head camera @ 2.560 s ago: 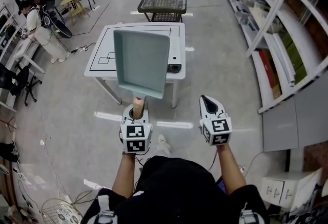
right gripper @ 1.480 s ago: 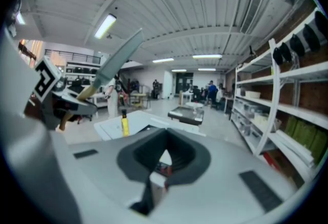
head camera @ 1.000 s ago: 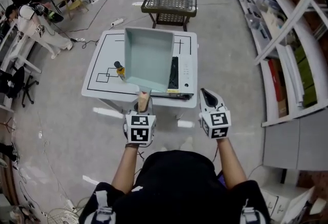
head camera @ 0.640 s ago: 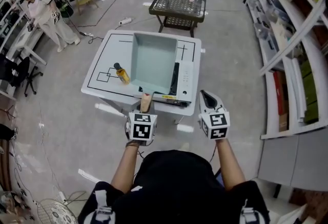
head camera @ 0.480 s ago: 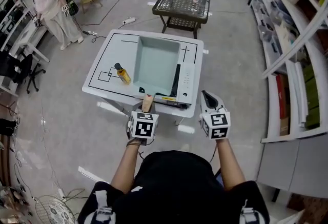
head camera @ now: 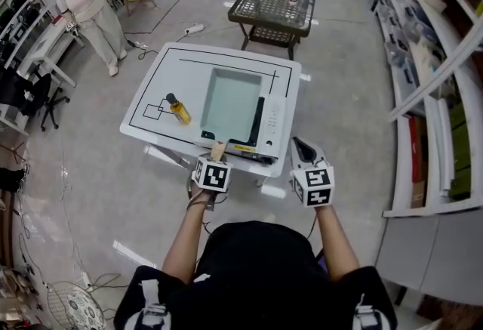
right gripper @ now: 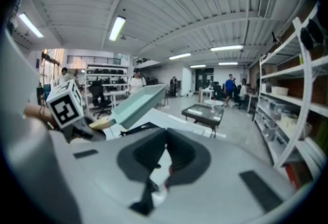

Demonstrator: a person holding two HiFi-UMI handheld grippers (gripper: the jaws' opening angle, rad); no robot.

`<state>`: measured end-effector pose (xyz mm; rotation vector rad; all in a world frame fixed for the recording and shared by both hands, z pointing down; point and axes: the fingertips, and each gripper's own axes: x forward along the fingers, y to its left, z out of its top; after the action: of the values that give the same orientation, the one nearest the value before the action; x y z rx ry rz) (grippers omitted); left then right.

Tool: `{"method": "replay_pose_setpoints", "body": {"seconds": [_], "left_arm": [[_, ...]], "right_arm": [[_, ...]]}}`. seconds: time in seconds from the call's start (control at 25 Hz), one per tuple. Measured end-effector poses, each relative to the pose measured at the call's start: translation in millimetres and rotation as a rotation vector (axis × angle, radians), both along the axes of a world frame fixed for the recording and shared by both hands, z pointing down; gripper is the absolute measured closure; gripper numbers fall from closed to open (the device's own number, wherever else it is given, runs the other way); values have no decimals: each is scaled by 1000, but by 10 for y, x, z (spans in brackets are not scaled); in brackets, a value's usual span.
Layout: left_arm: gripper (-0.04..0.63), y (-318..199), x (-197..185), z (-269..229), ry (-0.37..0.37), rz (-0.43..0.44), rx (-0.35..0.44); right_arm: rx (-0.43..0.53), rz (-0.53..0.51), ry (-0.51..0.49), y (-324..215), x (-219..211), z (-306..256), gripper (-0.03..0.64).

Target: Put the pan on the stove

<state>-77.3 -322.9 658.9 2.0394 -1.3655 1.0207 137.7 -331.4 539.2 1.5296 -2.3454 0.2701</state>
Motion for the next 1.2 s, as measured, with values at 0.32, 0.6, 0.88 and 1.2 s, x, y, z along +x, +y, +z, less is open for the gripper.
{"method": "replay_pose_setpoints", "body": {"seconds": [0.32, 0.6, 0.88, 1.2], "left_arm": [[540, -82, -34, 245, -46, -23, -72], [540, -175, -18, 458, -41, -26, -149], [538, -198, 2, 616, -41, -19, -234], [534, -210, -57, 783, -86, -46, -291]], "right_arm": [[-17, -14, -1, -39, 22, 62, 581], [-32, -17, 0, -39, 28, 133, 581], [-41, -13, 3, -50, 41, 187, 581], [-64, -9, 6, -59, 72, 255, 581]]}}
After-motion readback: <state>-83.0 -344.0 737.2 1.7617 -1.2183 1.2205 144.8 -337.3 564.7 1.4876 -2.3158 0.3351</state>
